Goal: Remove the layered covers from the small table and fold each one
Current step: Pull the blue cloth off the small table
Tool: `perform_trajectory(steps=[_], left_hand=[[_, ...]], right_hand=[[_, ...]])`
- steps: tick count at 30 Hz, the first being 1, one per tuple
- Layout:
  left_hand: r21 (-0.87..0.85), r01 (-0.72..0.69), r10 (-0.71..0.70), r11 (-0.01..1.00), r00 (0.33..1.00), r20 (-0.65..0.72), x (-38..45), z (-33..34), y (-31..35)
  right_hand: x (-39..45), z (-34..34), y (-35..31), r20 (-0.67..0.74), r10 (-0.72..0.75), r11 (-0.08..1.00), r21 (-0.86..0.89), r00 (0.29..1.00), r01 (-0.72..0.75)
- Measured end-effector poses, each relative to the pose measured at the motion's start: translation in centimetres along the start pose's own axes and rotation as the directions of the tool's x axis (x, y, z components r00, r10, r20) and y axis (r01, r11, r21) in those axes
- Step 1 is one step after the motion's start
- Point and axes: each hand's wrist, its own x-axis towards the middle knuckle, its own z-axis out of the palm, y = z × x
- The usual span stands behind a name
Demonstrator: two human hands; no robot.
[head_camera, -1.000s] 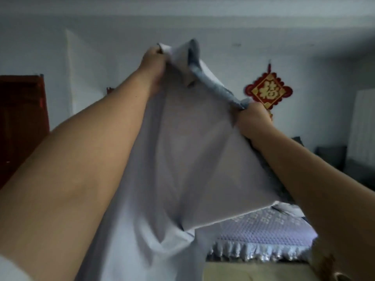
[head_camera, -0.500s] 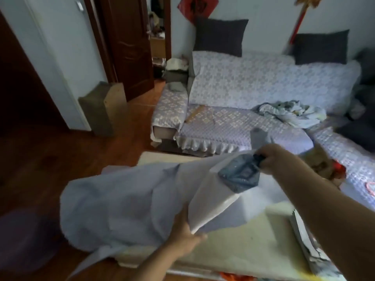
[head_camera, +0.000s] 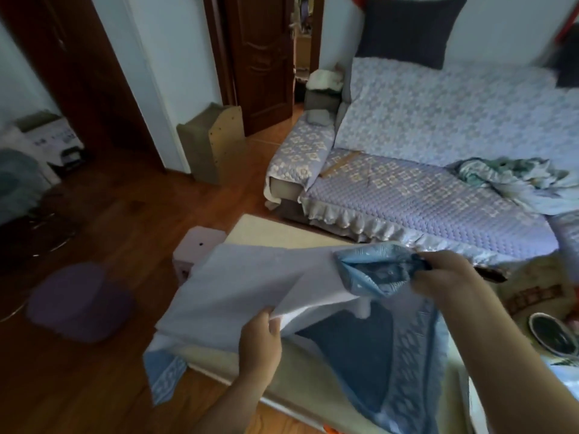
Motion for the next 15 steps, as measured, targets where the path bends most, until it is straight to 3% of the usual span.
perform_trajectory(steps=[3, 5, 7, 10, 11, 13, 15], left_hand=[[-0.093, -0.088, 0.076, 0.992, 0.990, -0.120, 4.2, -3.2, 6.1], [-0.029, -0.178, 0.172, 0.984, 0.974, -0.149, 7.8, -5.8, 10.8], [0.057, -0.270, 0.276, 0.961, 0.951, -0.138, 11.0, -8.1, 14.2], [0.104, -0.350, 0.357, 0.931, 0.932, -0.062, 13.9, -10.4, 16.8], [0.118, -0.360, 0.367, 0.925, 0.930, -0.037, 14.4, -11.0, 17.4], [0.171, -0.379, 0.383, 0.909, 0.924, 0.015, 14.9, -11.9, 18.7], [0.222, -0.381, 0.374, 0.898, 0.924, 0.072, 15.3, -12.6, 19.9]], right_hand=[[1.0, -0.8, -2.6, 0.060, -0.156, 0.962, 0.235, 0.986, 0.138], [2.3, -1.7, -3.9, 0.155, -0.344, 0.907, 0.309, 0.926, 0.286], [2.9, -2.9, -3.9, 0.161, -0.430, 0.903, 0.063, 0.888, 0.426], [5.3, -5.4, -0.7, 0.014, -0.628, 0.687, -0.461, 0.778, 0.562], [6.3, -6.0, 0.7, 0.025, -0.625, 0.649, -0.540, 0.781, 0.536], [7.7, -6.5, 2.7, 0.042, -0.605, 0.666, -0.520, 0.795, 0.535], [8.5, -6.6, 3.1, -0.085, -0.665, 0.666, -0.518, 0.742, 0.537]])
